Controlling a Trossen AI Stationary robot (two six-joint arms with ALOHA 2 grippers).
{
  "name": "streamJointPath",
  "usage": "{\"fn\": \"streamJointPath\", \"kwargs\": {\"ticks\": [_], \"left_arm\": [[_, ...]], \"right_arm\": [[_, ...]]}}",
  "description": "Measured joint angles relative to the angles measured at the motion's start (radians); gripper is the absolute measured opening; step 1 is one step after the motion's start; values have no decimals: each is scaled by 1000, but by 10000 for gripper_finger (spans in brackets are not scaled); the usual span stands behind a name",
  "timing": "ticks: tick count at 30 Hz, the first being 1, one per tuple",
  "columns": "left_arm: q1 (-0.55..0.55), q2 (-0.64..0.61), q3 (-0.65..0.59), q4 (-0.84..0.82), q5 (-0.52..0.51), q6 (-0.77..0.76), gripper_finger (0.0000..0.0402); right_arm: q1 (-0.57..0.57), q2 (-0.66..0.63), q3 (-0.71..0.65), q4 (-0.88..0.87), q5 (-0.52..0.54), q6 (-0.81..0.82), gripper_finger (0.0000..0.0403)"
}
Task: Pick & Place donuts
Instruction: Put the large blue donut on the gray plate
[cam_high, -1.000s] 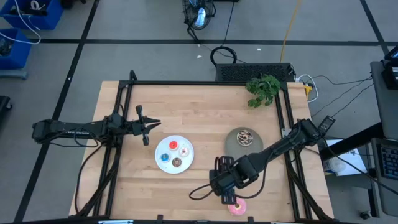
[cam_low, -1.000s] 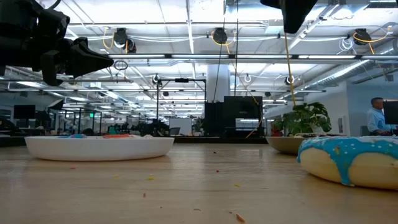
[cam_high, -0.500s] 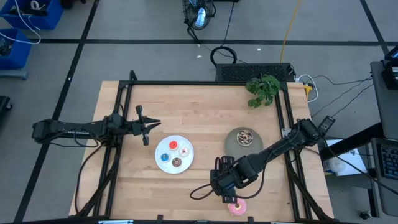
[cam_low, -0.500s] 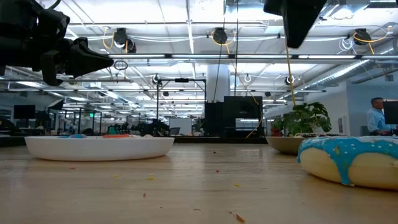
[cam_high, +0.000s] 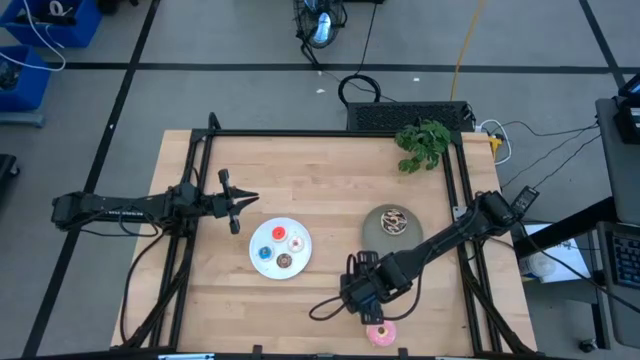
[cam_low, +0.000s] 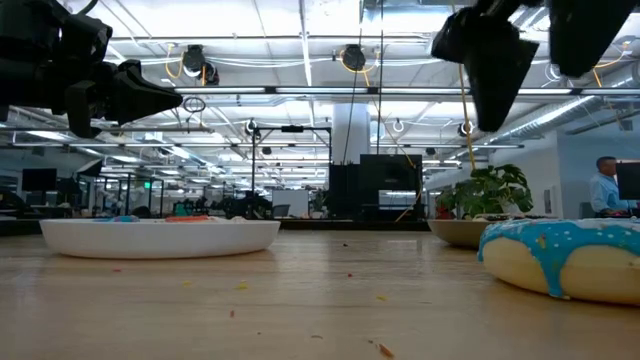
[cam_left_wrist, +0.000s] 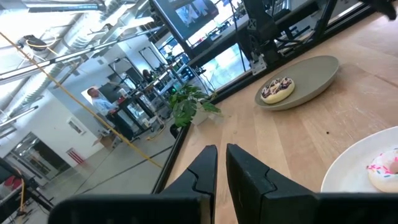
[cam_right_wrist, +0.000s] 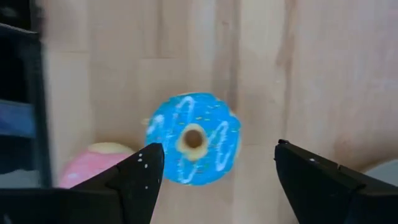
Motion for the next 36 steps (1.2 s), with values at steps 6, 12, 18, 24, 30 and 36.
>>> {"fn": "streamJointPath", "kwargs": {"ticks": [6,12,18,24,30,36], "left_arm": [[0,0,0,0,0,0,42],[0,0,0,0,0,1,42],[0,0,0,0,0,0,42],[0,0,0,0,0,1,42],[0,0,0,0,0,1,42],[0,0,0,0,0,1,42]], "right_arm": [[-1,0,-68,32,28,-21,282],[-1,0,-117,112,24,-27,281],[-1,0,-180,204,24,-23,281],[-1,0,-257,238,22,0,281],[-2,0,-281,291,26,-20,281],[-13,0,-317,321,26,-12,281]]}}
